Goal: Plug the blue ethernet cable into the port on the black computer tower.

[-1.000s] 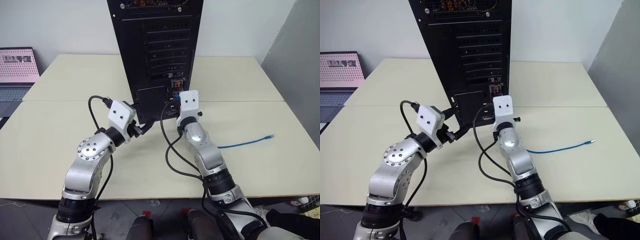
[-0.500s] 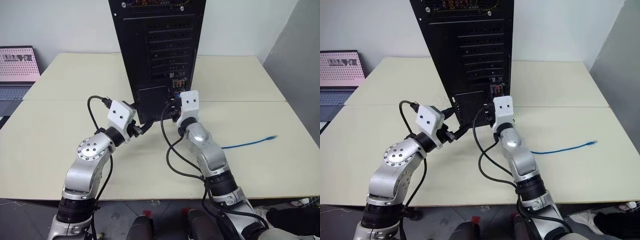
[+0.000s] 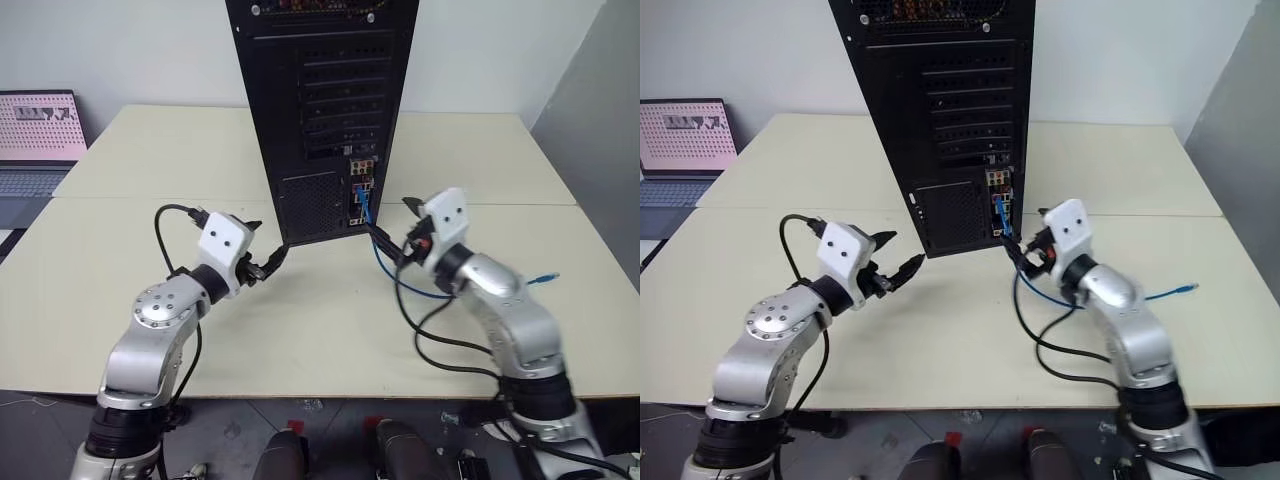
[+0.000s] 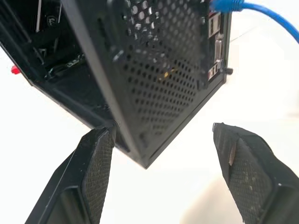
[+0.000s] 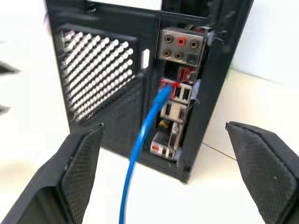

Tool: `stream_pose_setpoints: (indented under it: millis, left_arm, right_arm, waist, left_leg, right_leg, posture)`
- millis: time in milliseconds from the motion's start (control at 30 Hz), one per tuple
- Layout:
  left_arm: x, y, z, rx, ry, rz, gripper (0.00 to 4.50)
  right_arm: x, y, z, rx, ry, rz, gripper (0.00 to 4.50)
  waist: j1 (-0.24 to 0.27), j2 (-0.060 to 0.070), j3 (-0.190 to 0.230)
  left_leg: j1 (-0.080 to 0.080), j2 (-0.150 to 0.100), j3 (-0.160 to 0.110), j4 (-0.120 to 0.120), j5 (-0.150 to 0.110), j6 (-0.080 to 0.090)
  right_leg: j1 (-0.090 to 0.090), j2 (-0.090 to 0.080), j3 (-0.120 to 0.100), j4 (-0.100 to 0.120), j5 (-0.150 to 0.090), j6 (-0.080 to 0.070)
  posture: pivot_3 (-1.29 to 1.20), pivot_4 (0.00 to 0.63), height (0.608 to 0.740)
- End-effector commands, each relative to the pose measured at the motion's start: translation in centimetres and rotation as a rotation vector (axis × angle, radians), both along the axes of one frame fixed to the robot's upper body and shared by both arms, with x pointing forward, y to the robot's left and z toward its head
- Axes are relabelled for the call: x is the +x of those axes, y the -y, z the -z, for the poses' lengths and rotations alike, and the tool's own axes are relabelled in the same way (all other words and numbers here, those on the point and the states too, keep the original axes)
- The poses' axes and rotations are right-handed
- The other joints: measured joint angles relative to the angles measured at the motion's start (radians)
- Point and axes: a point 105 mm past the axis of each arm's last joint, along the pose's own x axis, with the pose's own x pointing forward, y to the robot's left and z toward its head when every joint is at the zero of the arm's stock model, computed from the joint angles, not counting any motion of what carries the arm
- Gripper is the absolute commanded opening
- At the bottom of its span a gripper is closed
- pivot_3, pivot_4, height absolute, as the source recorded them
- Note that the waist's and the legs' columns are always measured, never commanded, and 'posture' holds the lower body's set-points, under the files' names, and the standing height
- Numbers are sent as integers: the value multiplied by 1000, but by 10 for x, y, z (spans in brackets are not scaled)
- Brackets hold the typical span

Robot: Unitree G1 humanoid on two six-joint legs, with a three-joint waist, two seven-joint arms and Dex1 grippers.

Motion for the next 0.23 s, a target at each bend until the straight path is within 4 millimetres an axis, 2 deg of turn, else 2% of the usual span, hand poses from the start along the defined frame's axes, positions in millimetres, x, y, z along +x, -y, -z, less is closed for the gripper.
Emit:
stream_pose_setpoints:
  millis: [33, 233]
  left_arm:
    - [-9, -17, -16, 16, 56, 6, 3514]
    - [-22, -17, -15, 35, 30, 86, 3514]
  right_arm:
    - [-16, 19, -27, 16, 50, -138, 4428]
    - [-21, 26, -29, -6, 14, -214, 4428]
  waist:
    - [-1, 0, 0]
    - [0, 0, 0]
  left_leg:
    - [0, 0, 0, 0, 0, 0]
    - [1, 0, 0, 0, 0, 0]
  right_leg:
    - [0, 0, 0, 0, 0, 0]
    - [0, 1, 0, 0, 0, 0]
  posture:
    - [0, 150, 740]
    - [0, 150, 740]
